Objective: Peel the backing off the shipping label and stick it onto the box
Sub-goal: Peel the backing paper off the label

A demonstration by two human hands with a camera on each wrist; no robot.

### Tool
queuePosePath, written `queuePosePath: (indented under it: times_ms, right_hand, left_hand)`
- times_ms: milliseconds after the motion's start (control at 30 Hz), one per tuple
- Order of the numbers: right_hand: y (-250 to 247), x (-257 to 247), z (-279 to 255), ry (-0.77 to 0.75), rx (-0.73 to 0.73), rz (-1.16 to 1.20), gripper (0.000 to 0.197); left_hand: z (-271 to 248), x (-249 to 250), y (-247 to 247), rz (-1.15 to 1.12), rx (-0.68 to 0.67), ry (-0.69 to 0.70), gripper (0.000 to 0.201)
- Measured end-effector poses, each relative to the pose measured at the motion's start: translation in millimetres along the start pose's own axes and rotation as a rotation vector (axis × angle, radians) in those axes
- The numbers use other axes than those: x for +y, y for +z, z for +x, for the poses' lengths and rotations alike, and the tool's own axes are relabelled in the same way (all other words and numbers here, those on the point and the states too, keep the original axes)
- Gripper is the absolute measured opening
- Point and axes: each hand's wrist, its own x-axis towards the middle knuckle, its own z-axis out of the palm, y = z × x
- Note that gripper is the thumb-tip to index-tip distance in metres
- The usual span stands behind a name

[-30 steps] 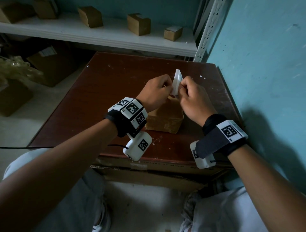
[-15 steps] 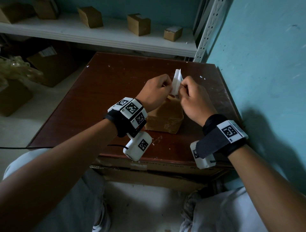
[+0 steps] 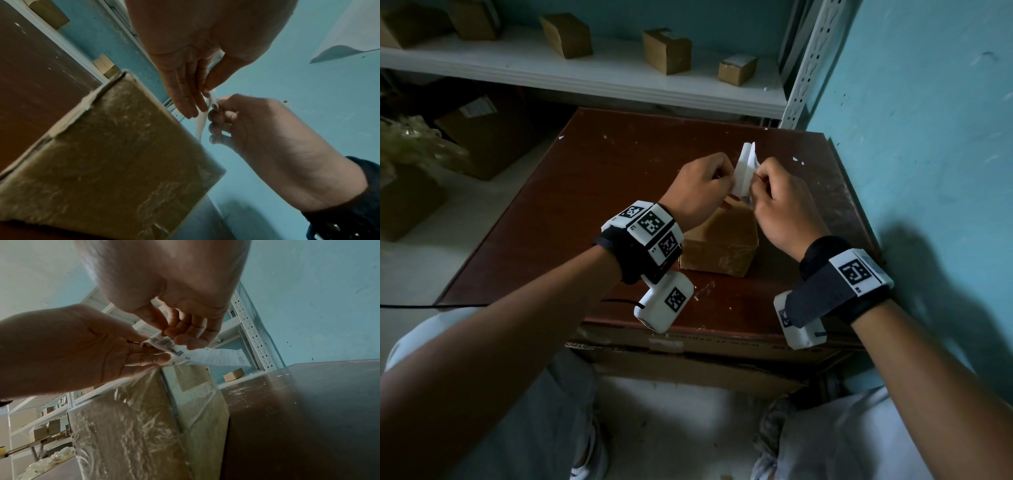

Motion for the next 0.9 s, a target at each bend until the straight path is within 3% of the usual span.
queuePosePath:
  times_ms: [600,900]
  right_hand:
    - [-0.2,1.3,-0.4,-0.002,0.008,-0.011,0.013]
    - [1.4,0.6,-3.0,-0.081,-0.004,-0.001,0.012]
  left_hand:
    - [-1.2,2.4,-1.6,-0.008,0.004,-0.011,0.011]
    - [-0.9,3.7,-1.6,0.016,-0.035,-0.084,0.027]
